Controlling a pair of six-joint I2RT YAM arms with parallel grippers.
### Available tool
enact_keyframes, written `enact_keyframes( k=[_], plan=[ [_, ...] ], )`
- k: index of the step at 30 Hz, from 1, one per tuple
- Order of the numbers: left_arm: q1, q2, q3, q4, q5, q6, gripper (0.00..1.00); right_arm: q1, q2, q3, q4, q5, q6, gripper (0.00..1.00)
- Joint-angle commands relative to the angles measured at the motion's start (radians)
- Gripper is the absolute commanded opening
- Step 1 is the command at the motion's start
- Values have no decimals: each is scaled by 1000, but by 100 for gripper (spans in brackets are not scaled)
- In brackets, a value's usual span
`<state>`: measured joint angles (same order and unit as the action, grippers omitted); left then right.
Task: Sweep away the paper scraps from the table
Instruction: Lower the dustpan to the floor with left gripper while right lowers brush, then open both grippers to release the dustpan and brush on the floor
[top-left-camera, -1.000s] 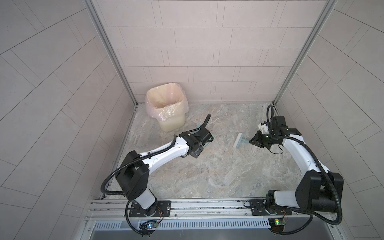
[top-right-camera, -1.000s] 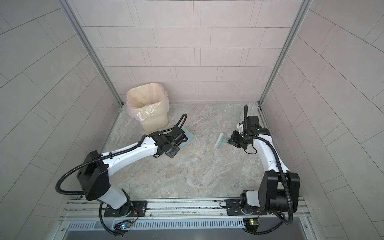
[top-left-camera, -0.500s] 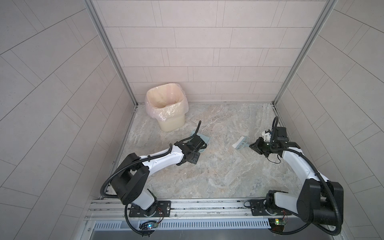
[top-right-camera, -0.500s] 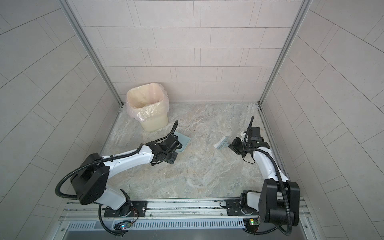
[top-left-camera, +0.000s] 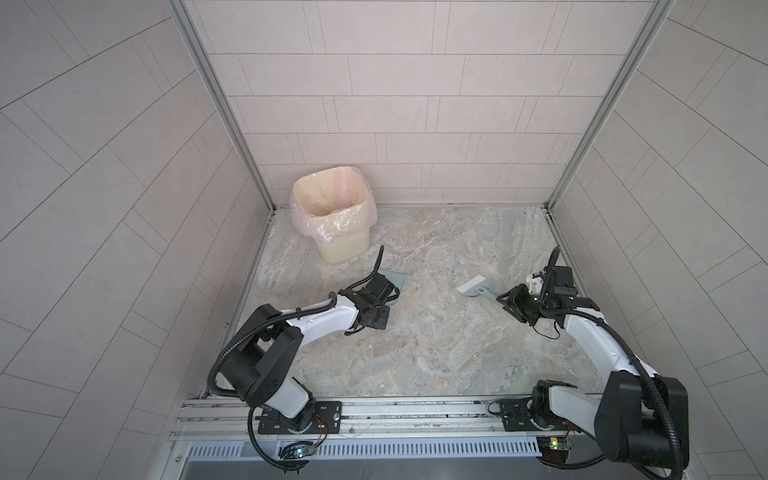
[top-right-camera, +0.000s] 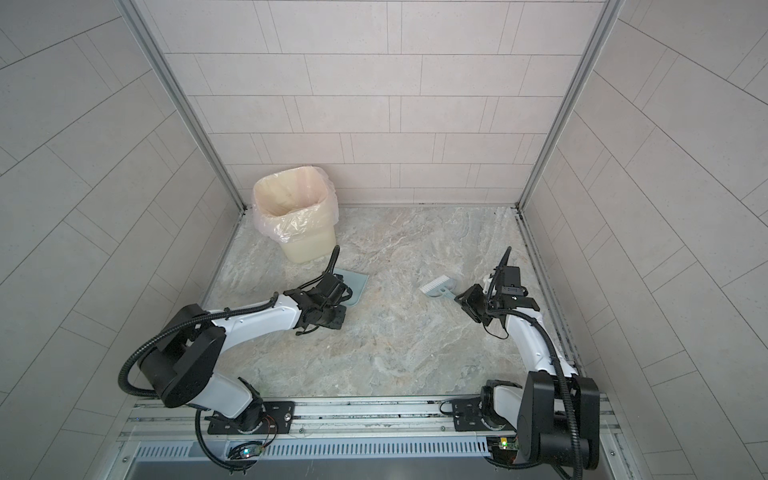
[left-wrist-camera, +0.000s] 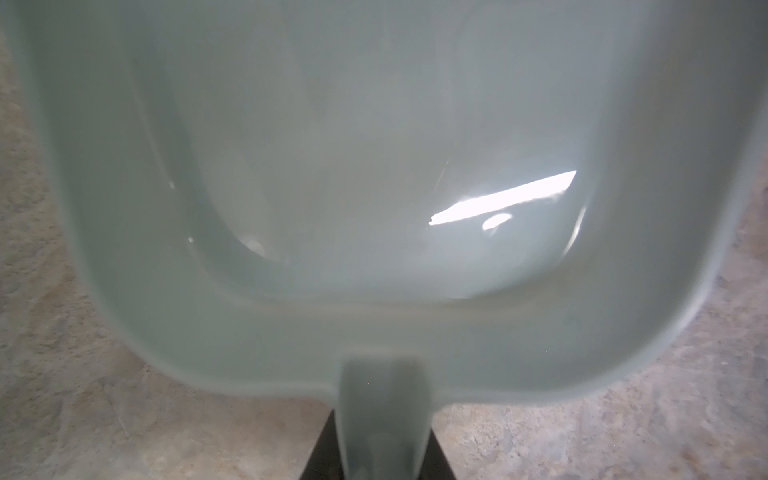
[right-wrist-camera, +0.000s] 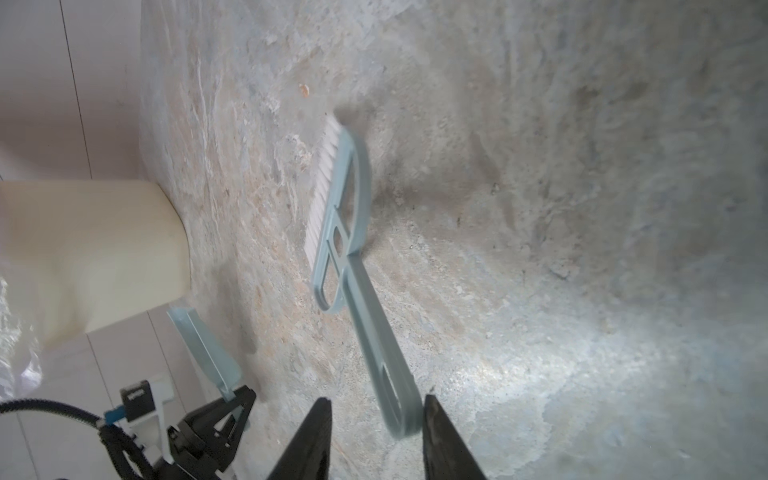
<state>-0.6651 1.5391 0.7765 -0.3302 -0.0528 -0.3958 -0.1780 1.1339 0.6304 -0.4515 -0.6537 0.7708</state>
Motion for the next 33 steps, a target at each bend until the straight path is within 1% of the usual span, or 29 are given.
enact_keyframes(
  k=[1,4,7,8,13,15,17,19,21,23,27,29,31,33],
  plan=[
    [8,3,-14,39,5,-35,0,-3,-27,-1,-38,28,6,54],
    [12,18,-21,45,17,-43,0,-3,-36,4,-78,45,-7,72],
    [19,34,-21,48,27,-49,0,-3,-42,18,-123,63,-33,79],
    [22,41,-21,50,28,-49,0,-4,-44,24,-140,70,-44,85],
    [30,71,-19,51,36,-52,1,1,-47,61,-191,85,-97,94],
    [30,75,-20,54,36,-53,8,6,-46,74,-207,94,-115,95],
    [30,71,-24,53,36,-55,22,14,-46,92,-220,102,-136,99],
    [30,61,-24,45,31,-54,37,26,-46,109,-231,114,-160,99],
    [30,47,-25,36,32,-50,46,42,-41,127,-240,129,-183,99],
    [29,25,-31,28,30,-50,62,68,-33,150,-245,153,-205,99],
    [27,-68,-49,-3,-2,-43,71,150,-4,208,-249,236,-242,99],
    [28,-142,-57,-30,-46,-36,75,185,12,238,-233,283,-264,99],
    [29,-215,-59,-62,-106,-23,83,226,34,266,-206,323,-289,99],
    [31,-268,-56,-84,-161,3,87,254,56,286,-171,352,-319,99]
  ],
)
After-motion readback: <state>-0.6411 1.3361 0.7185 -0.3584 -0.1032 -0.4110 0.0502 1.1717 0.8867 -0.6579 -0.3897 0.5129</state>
